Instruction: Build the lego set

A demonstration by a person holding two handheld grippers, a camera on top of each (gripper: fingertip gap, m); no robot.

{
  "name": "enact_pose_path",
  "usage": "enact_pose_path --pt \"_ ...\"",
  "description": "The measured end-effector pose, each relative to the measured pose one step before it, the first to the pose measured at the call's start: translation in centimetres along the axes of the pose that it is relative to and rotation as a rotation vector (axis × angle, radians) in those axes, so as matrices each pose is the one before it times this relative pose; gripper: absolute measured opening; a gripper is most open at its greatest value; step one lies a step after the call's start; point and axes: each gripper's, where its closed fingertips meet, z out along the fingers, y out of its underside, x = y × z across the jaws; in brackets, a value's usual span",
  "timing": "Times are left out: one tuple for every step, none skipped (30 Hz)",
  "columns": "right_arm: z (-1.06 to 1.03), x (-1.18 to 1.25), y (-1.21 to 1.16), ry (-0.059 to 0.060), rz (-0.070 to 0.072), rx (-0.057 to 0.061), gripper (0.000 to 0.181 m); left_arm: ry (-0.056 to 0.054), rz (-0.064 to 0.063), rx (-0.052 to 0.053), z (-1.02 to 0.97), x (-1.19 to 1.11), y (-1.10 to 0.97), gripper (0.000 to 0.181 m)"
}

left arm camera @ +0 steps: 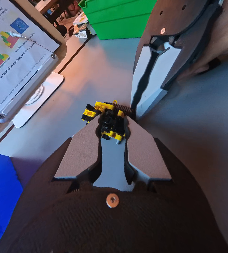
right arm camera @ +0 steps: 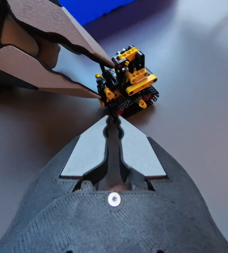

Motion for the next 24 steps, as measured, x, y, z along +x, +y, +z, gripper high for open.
enact_pose_path --pt "0.148 -0.107 -0.141 0.0001 -0.0174 0.0005 0.005 -0.0017 0.0008 0.0032 0.038 -0.028 -0.018 0.028" --pt "0.111 -0.211 -0.084 -0.0072 -0.0139 -0.0004 0.003 0.0048 -0.0019 0.0004 0.077 0.081 0.026 0.029" --pt "0.056 -0.340 -0.056 -0.0164 -0.0142 0.0000 0.002 0.0045 -0.0023 0.0011 0.118 0.107 -0.005 0.030" --pt "-0.025 -0.315 -0.045 -0.0152 -0.0142 0.0017 0.001 -0.0032 0.0098 0.0064 0.102 0.083 -0.101 0.032" --pt "-0.089 -0.321 -0.026 -0.0171 -0.0115 0.0030 0.000 -0.0095 0.0368 0.0127 0.058 0.102 -0.199 0.032" --pt "-0.117 -0.328 -0.036 -0.0227 -0.0066 0.0042 0.000 -0.0152 0.0572 0.0082 0.018 0.094 -0.099 0.032" --pt "-0.165 -0.325 -0.121 -0.0260 -0.0058 0.0109 0.000 -0.0277 0.0513 -0.0023 -0.018 -0.139 0.045 0.032" --pt "-0.240 -0.476 -0.255 -0.0347 -0.0136 0.0210 0.000 -0.0244 0.0350 -0.0050 -0.034 -0.202 0.032 0.032" --pt "-0.264 -0.465 -0.329 -0.0311 -0.0245 0.0261 0.000 -0.0110 0.0135 -0.0026 -0.053 -0.154 -0.032 0.032" --pt "-0.233 -0.226 -0.278 -0.0106 -0.0334 0.0219 0.000 0.0007 -0.0186 0.0063 -0.077 -0.145 -0.187 0.032" --pt "-0.200 -0.051 -0.226 0.0059 -0.0410 0.0166 0.000 0.0049 -0.0393 -0.0009 -0.022 -0.197 -0.086 0.032" --pt "-0.146 -0.058 -0.183 0.0120 -0.0471 0.0128 0.000 0.0089 -0.0364 0.0035 0.012 -0.135 -0.109 0.032" --pt "-0.089 -0.052 -0.110 0.0142 -0.0434 0.0082 0.000 0.0051 -0.0250 0.0044 -0.001 -0.101 -0.102 0.032" --pt "-0.047 -0.063 -0.044 0.0070 -0.0274 0.0045 0.000 -0.0001 -0.0016 0.0005 -0.030 -0.048 -0.044 0.032" --pt "-0.038 -0.172 -0.049 -0.0103 -0.0058 0.0060 0.000 -0.0044 0.0241 0.0019 -0.138 0.015 -0.096 0.032" --pt "-0.070 -0.211 -0.068 -0.0204 0.0116 0.0067 0.000 -0.0059 0.0406 0.0171 -0.300 0.135 -0.355 0.031" --pt "-0.097 -0.166 -0.003 -0.0180 0.0118 0.0036 0.000 0.0058 0.0566 0.0325 -0.446 0.337 -0.550 0.031" --pt "-0.129 -0.121 0.005 -0.0091 -0.0015 0.0042 0.000 0.0133 0.0486 0.0319 -0.536 0.317 -0.510 0.031" --pt "-0.150 -0.064 0.036 -0.0004 -0.0137 0.0030 0.000 0.0228 0.0047 0.0145 -0.450 0.215 -0.322 0.031" --pt "-0.133 -0.059 0.115 0.0019 -0.0196 -0.0035 0.000 0.0332 -0.0292 0.0024 -0.370 0.199 -0.252 0.031" --pt "-0.133 -0.030 0.196 0.0022 -0.0169 -0.0087 0.000 0.0363 -0.0273 0.0013 -0.347 0.290 -0.386 0.029" --pt "-0.131 0.001 0.240 0.0012 -0.0094 -0.0110 0.000 0.0238 -0.0004 0.0161 -0.392 0.348 -0.714 0.016" --pt "-0.153 -0.117 0.268 -0.0079 -0.0089 -0.0114 0.000 0.0399 0.0290 0.0304 -0.391 0.830 -1.017 0.000" --pt "-0.136 -0.243 0.332 -0.0148 -0.0147 -0.0141 0.000 0.0393 0.0140 0.0028 -0.063 0.852 -0.658 0.000"
